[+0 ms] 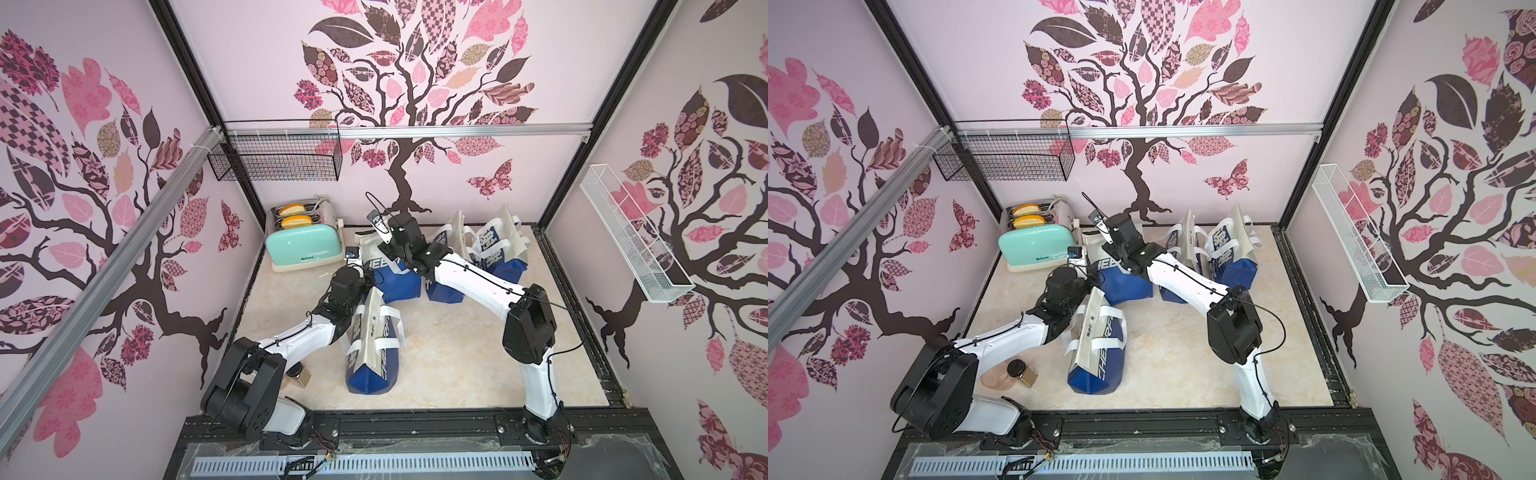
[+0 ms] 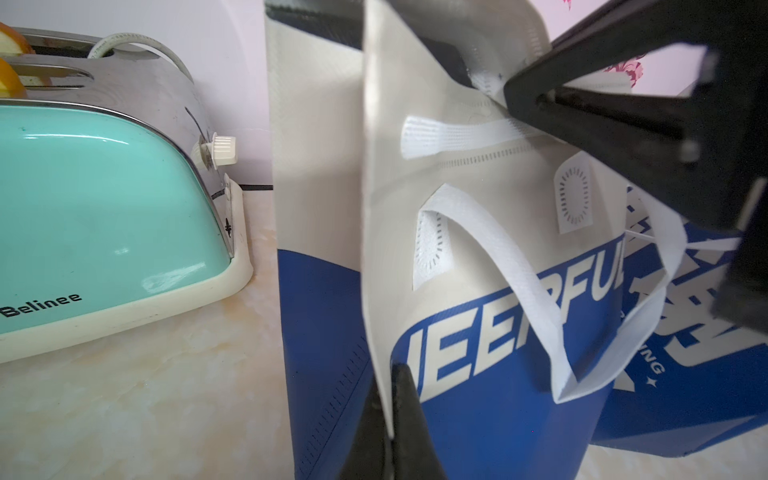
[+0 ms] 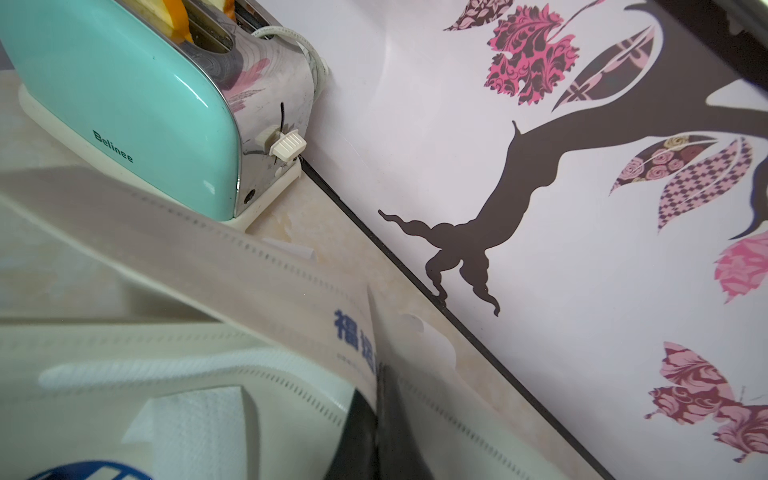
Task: Open the takeout bag
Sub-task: Open the takeout bag at the center of the board.
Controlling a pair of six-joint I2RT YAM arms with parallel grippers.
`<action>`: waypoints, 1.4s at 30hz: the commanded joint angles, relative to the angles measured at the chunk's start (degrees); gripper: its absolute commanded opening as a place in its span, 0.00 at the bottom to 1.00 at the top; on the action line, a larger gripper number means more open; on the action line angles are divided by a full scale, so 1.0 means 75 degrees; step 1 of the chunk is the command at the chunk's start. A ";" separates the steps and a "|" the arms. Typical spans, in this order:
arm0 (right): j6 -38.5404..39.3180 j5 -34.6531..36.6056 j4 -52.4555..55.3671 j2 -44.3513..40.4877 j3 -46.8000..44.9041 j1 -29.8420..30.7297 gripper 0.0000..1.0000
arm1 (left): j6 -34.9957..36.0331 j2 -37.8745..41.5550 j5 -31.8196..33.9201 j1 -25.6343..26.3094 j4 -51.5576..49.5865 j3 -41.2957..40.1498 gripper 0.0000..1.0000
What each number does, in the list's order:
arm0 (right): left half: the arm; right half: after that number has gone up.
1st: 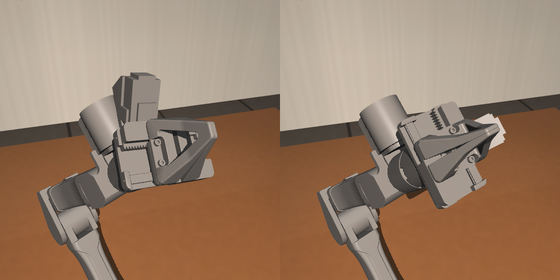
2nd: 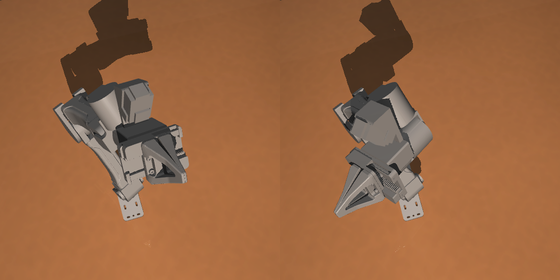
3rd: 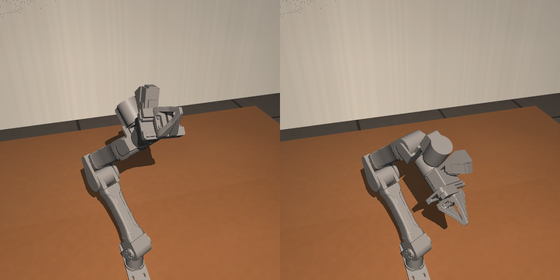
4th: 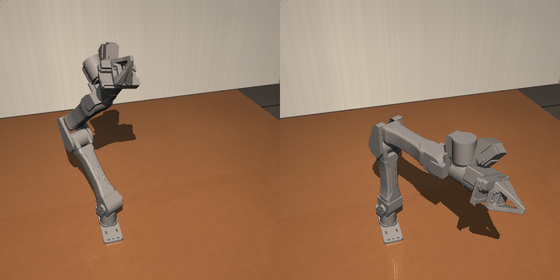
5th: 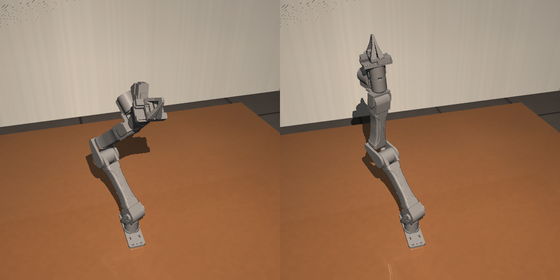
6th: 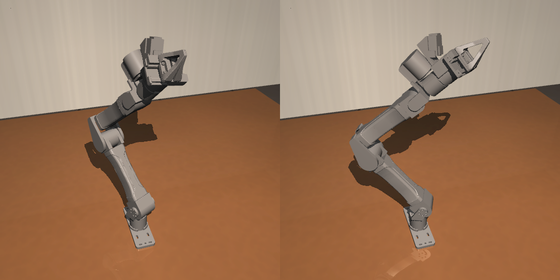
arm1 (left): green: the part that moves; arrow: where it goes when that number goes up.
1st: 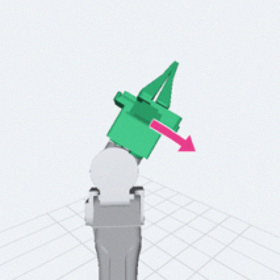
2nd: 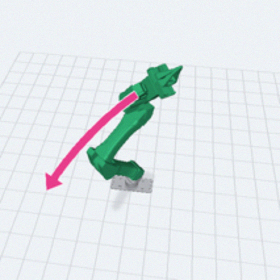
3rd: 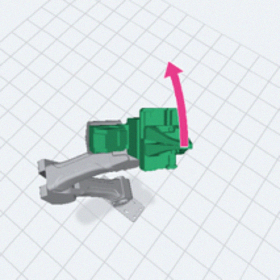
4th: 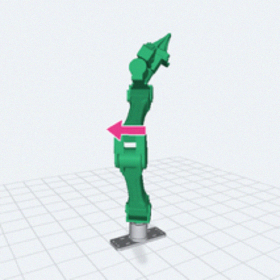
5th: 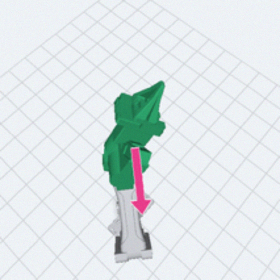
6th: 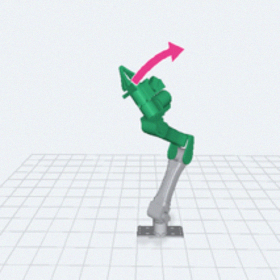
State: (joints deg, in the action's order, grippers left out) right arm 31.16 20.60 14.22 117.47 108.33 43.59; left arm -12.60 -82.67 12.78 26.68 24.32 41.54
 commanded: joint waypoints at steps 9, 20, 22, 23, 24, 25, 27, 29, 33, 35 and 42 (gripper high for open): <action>0.1794 0.1631 0.0058 -0.0452 0.1076 0.0032 0.00 | 0.0099 -0.0407 0.0627 -0.0006 -0.0810 0.0186 0.00; 0.3537 0.2655 0.0046 -0.0052 0.2191 0.0153 0.00 | 0.0356 -0.0745 0.0994 -0.0009 -0.1160 0.0349 0.00; 0.3972 0.2757 0.0005 -0.0010 0.2324 0.0200 0.00 | 0.0418 -0.0827 0.1067 -0.0006 -0.1200 0.0371 0.00; 0.4238 0.2819 -0.0077 0.0015 0.2355 0.0239 0.00 | 0.0464 -0.0863 0.1124 -0.0006 -0.1232 0.0391 0.00; 0.4470 0.2883 -0.0201 0.0033 0.2394 0.0284 0.00 | 0.0535 -0.0906 0.1181 0.0000 -0.1260 0.0414 0.00; 0.4612 0.2887 -0.0197 0.0038 0.2437 0.0318 0.00 | 0.0607 -0.0952 0.1260 0.0022 -0.1288 0.0442 0.00; 0.4860 0.2913 -0.0303 0.0051 0.2502 0.0363 0.00 | 0.0790 -0.1050 0.1499 0.0089 -0.1439 0.0547 0.00; 0.5011 0.2922 -0.0184 0.0127 0.2640 0.0375 0.00 | 0.0988 -0.1178 0.1752 0.0207 -0.1584 0.0658 0.00; 0.5089 0.2905 -0.0113 0.0199 0.2682 0.0376 0.00 | 0.1109 -0.1348 0.1984 0.0347 -0.1672 0.0720 0.00; 0.5007 0.2867 0.0037 0.0210 0.2669 0.0375 0.00 | 0.1137 -0.1376 0.2027 0.0357 -0.1672 0.0719 0.00; 0.2712 0.1890 0.2119 0.0239 0.3407 0.0061 0.00 | 0.1006 -0.1283 0.2222 0.0369 -0.1588 0.0652 0.00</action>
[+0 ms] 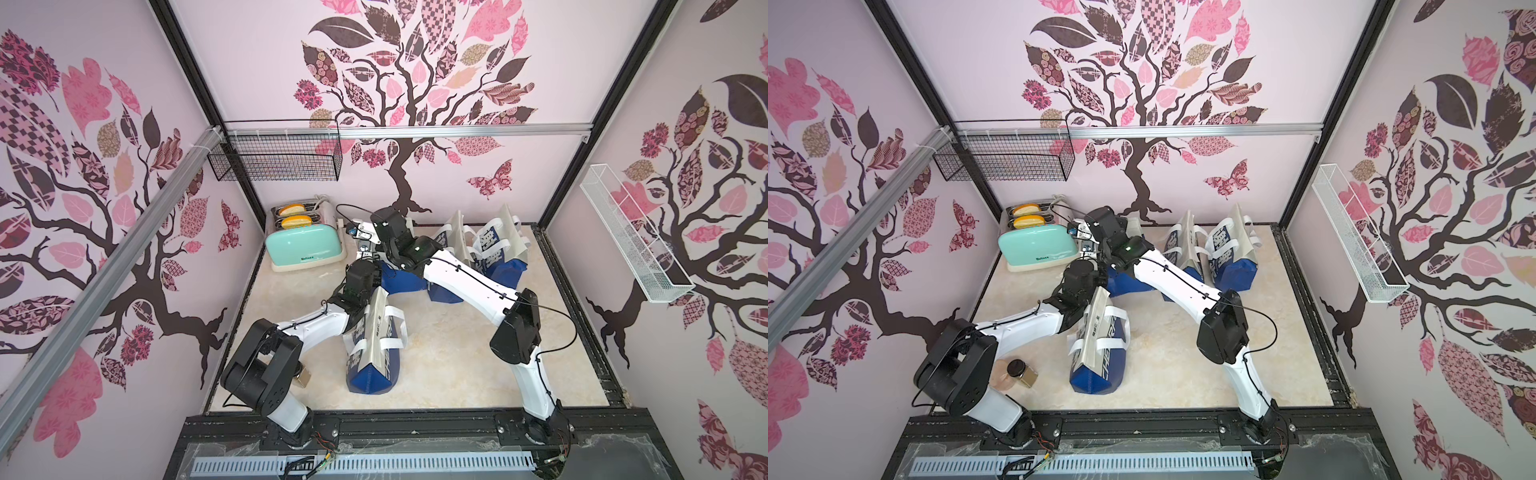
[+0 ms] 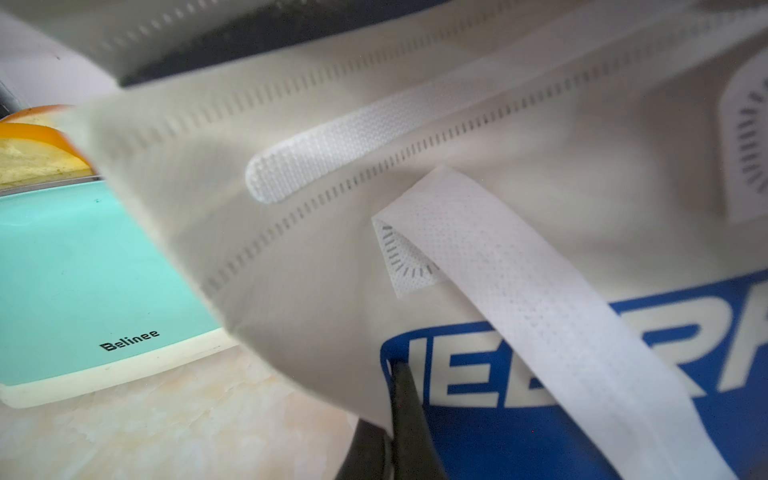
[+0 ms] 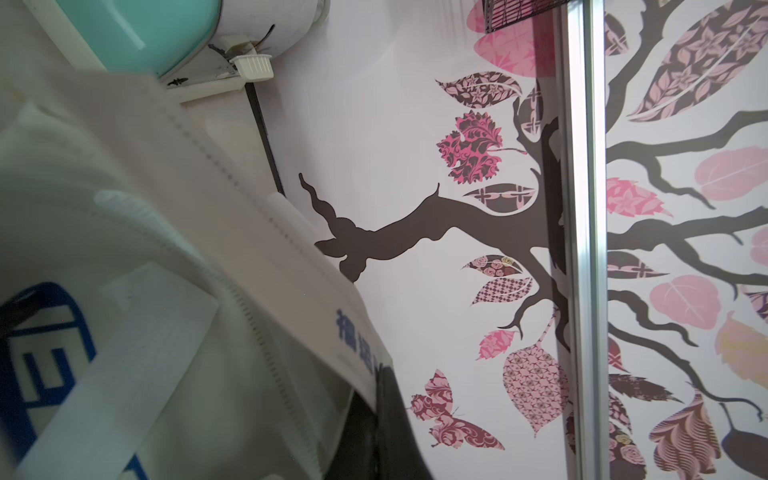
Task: Open the takeout bag
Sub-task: Open the takeout bag at the center of the board.
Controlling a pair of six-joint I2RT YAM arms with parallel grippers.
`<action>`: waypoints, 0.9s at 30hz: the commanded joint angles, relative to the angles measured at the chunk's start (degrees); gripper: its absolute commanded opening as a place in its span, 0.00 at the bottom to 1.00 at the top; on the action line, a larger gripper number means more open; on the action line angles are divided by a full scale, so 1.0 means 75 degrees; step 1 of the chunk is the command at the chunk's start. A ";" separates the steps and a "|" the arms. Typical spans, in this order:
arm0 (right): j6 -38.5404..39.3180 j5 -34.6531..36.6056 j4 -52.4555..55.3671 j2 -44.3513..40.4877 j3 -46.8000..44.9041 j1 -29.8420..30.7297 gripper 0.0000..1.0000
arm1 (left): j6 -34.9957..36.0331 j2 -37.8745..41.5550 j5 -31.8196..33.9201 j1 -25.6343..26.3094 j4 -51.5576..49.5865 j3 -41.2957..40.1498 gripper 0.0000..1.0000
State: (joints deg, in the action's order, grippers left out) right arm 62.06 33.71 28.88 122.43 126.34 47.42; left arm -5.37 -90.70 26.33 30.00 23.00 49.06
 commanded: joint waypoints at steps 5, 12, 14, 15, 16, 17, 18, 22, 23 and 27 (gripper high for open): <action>-0.4074 -0.1655 0.0813 -0.0971 0.0132 -0.1051 0.01 | -0.0197 0.0020 -0.0007 -0.0075 -0.1093 -0.0455 0.00; -0.5072 -0.2867 -0.1008 -0.1876 -0.2672 -0.1346 0.25 | -0.0310 0.0358 -0.0237 -0.0076 -0.0766 -0.0564 0.00; -0.5193 -0.2971 -0.1267 -0.1895 -0.3020 -0.1358 0.35 | -0.0310 0.0429 -0.0273 -0.0074 -0.0736 -0.0576 0.00; -0.5295 -0.3071 -0.1360 -0.1898 -0.3154 -0.1369 0.39 | -0.0309 0.0472 -0.0289 -0.0083 -0.0713 -0.0586 0.00; -0.5376 -0.3124 -0.1393 -0.1900 -0.3218 -0.1370 0.43 | -0.0294 0.0498 -0.0299 -0.0075 -0.0686 -0.0596 0.00; -0.5486 -0.3161 -0.1432 -0.1907 -0.3280 -0.1372 0.46 | -0.0292 0.0537 -0.0301 -0.0075 -0.0680 -0.0611 0.00; -0.5587 -0.3225 -0.1453 -0.1921 -0.3327 -0.1376 0.49 | -0.0272 0.0561 -0.0299 -0.0074 -0.0642 -0.0633 0.00; -0.5859 -0.3487 -0.1565 -0.2048 -0.3510 -0.1376 0.54 | -0.0223 0.0653 -0.0358 -0.0074 -0.0586 -0.0648 0.00; -0.5899 -0.3538 -0.1565 -0.2060 -0.3514 -0.1372 0.54 | -0.0213 0.0693 -0.0395 -0.0083 -0.0551 -0.0674 0.00; -0.5965 -0.3834 -0.1619 -0.2143 -0.3621 -0.1370 0.54 | -0.0191 0.0761 -0.0464 -0.0081 -0.0491 -0.0677 0.00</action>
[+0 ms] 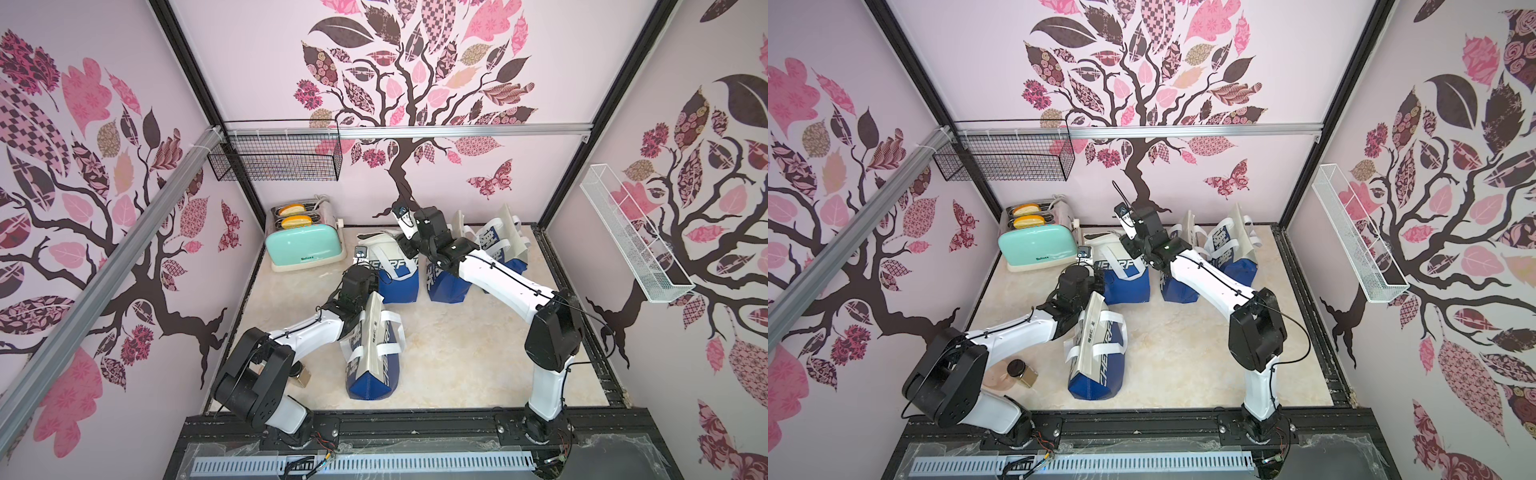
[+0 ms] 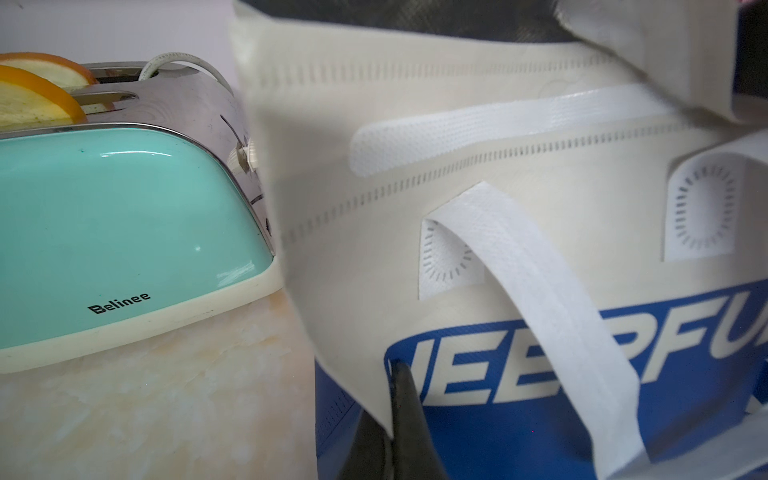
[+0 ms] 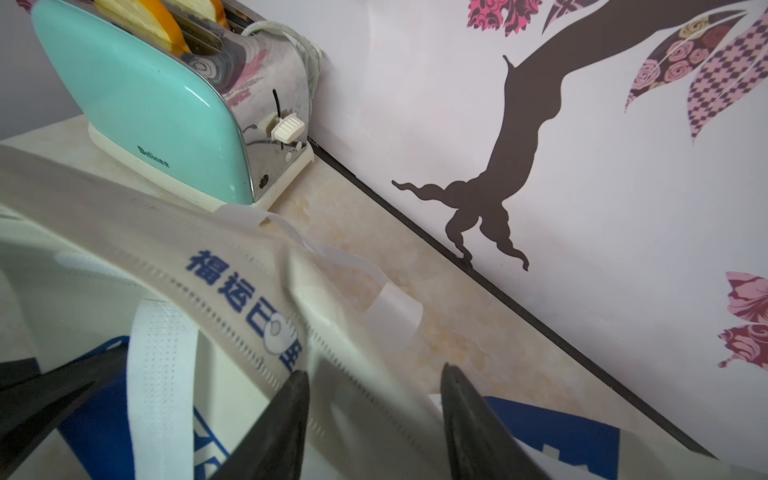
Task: Open the takeout bag
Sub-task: Open the takeout bag at the center of the board.
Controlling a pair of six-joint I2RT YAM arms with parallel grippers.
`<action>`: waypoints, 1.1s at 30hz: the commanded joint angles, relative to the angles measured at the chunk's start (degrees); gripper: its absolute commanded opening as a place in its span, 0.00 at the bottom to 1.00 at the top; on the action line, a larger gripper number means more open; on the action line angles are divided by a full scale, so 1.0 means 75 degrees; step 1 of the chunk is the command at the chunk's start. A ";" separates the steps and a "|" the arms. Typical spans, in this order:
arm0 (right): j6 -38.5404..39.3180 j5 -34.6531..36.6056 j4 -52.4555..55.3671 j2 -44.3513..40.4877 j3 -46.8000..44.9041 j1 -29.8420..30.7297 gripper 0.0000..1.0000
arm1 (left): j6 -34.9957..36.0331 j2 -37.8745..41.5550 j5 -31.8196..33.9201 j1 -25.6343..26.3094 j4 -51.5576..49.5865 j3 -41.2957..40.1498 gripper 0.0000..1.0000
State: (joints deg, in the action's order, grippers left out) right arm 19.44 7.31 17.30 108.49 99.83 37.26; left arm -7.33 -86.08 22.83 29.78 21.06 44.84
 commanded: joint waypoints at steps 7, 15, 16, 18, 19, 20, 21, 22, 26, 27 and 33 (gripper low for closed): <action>-0.0220 0.0170 -0.0466 -0.0811 -0.0611 -0.0009 0.57 | 0.0090 0.0192 -0.0113 -0.0046 -0.0265 -0.0081 0.00; 0.0052 -0.0515 -0.0099 -0.0985 -0.0672 0.0152 0.62 | 0.0080 0.0216 -0.0126 -0.0046 -0.0265 -0.0061 0.00; 0.0115 -0.0497 -0.0074 -0.0921 -0.0672 0.0210 0.63 | 0.0090 0.0225 -0.0145 -0.0046 -0.0260 -0.0059 0.00; 0.0185 -0.0485 -0.0049 -0.0782 -0.0602 0.0319 0.64 | 0.0104 0.0242 -0.0151 -0.0045 -0.0265 -0.0060 0.00; 0.0200 -0.0465 -0.0060 -0.0707 -0.0553 0.0358 0.64 | 0.0125 0.0256 -0.0144 -0.0051 -0.0272 -0.0061 0.00; 0.0220 -0.0425 -0.0080 -0.0642 -0.0501 0.0399 0.65 | 0.0147 0.0267 -0.0143 -0.0054 -0.0273 -0.0069 0.00; 0.0220 -0.0388 -0.0111 -0.0564 -0.0429 0.0411 0.65 | 0.0161 0.0291 -0.0129 -0.0051 -0.0284 -0.0071 0.00; 0.0226 -0.0349 -0.0109 -0.0484 -0.0341 0.0445 0.65 | 0.0172 0.0306 -0.0115 -0.0051 -0.0267 -0.0091 0.00; 0.0289 -0.0174 -0.0096 -0.0191 0.0042 0.0500 0.65 | 0.0193 0.0345 -0.0140 -0.0046 -0.0271 -0.0085 0.00; 0.0293 -0.0087 -0.0118 -0.0141 0.0115 0.0506 0.64 | 0.0204 0.0338 -0.0138 -0.0051 -0.0273 -0.0093 0.00; 0.0333 0.0547 -0.0605 -0.0008 0.0174 0.0524 0.61 | 0.0228 0.0333 -0.0149 -0.0051 -0.0254 -0.0102 0.00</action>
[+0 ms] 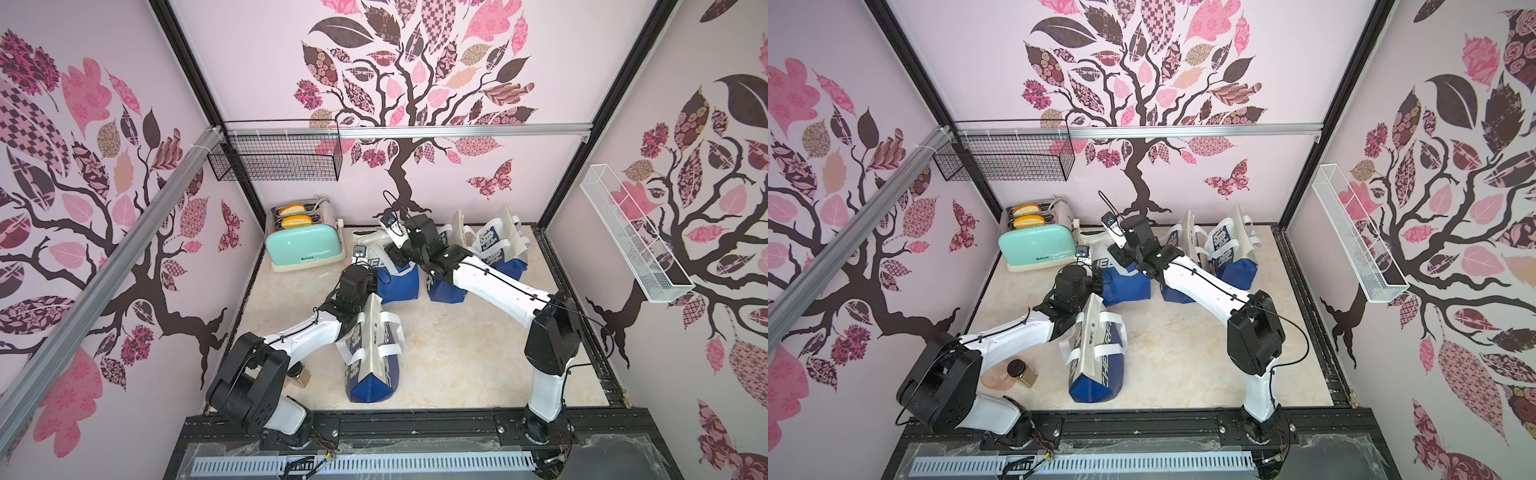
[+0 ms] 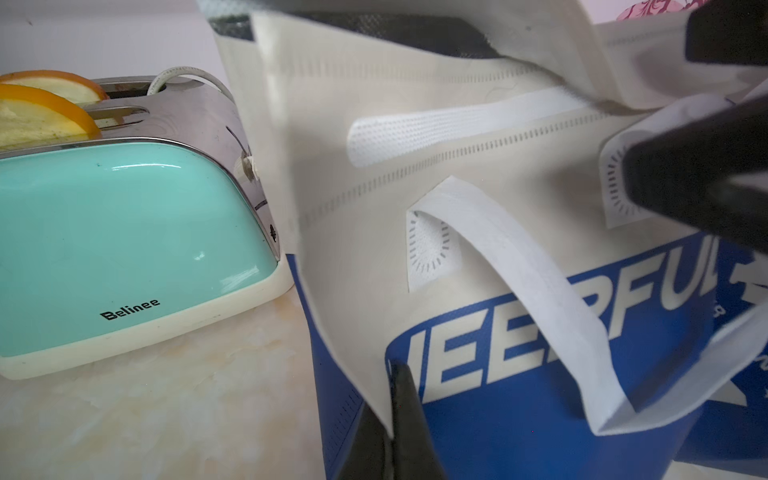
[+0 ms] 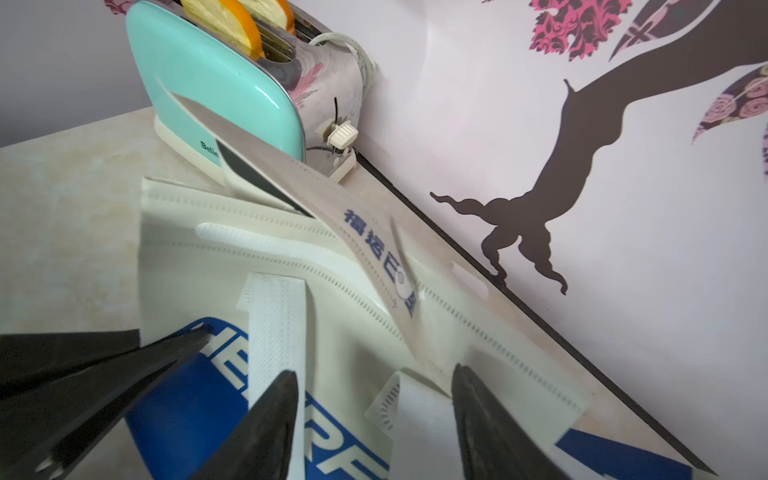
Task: Open the takeout bag
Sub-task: Open the takeout bag at the center of the board.
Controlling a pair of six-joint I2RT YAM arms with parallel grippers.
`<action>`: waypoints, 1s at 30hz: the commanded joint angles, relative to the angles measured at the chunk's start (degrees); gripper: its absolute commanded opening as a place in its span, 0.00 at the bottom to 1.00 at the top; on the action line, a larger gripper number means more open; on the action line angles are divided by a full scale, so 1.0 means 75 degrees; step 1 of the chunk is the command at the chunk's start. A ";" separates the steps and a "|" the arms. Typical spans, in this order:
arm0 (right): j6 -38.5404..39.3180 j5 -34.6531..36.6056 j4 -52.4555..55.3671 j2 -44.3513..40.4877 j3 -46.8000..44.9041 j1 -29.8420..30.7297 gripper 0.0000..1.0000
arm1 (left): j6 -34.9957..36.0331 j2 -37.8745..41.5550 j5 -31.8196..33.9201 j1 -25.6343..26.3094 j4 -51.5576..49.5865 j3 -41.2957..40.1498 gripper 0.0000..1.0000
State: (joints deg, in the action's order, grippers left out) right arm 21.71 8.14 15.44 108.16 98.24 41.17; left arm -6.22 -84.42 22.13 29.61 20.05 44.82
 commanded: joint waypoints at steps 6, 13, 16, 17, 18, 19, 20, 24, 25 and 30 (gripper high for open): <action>0.0115 0.0701 -0.0391 0.0265 0.0673 -0.0003 0.63 | 0.0104 0.0106 -0.0068 -0.0022 -0.0069 -0.0129 0.00; 0.0151 0.0561 -0.0099 0.0657 0.1164 0.0013 0.63 | 0.0154 0.0135 -0.0045 -0.0030 -0.0069 -0.0131 0.00; 0.0117 0.0520 -0.0226 0.0563 0.0958 0.0013 0.62 | 0.0171 0.0135 -0.0045 -0.0025 -0.0083 -0.0132 0.00; 0.0084 0.0521 -0.0304 0.0496 0.0845 0.0007 0.63 | 0.0173 0.0135 -0.0045 -0.0028 -0.0074 -0.0133 0.00; 0.0087 0.0489 -0.0372 0.0435 0.0746 0.0007 0.63 | 0.0173 0.0135 -0.0045 -0.0028 -0.0069 -0.0132 0.00; 0.0097 0.0446 -0.0431 0.0381 0.0658 0.0009 0.63 | 0.0173 0.0117 -0.0050 -0.0027 -0.0072 -0.0136 0.00; 0.0098 0.0437 -0.0464 0.0342 0.0615 0.0010 0.63 | 0.0161 0.0113 -0.0044 -0.0022 -0.0065 -0.0131 0.00; 0.0247 0.0402 -0.0321 0.0408 0.0712 0.0013 0.64 | 0.0158 0.0110 -0.0047 -0.0011 -0.0044 -0.0151 0.00; 0.0277 0.0370 -0.0260 0.0429 0.0746 0.0015 0.64 | 0.0168 0.0112 -0.0045 -0.0012 -0.0039 -0.0149 0.00; 0.0256 0.0555 -0.0391 0.0481 0.0747 0.0007 0.64 | 0.0216 0.0156 -0.0044 -0.0015 -0.0033 -0.0162 0.00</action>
State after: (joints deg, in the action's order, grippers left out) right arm 23.40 11.66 13.52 112.51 102.91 41.08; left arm -5.63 -84.36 21.98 29.61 20.23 44.75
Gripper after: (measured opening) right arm 0.642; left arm 0.041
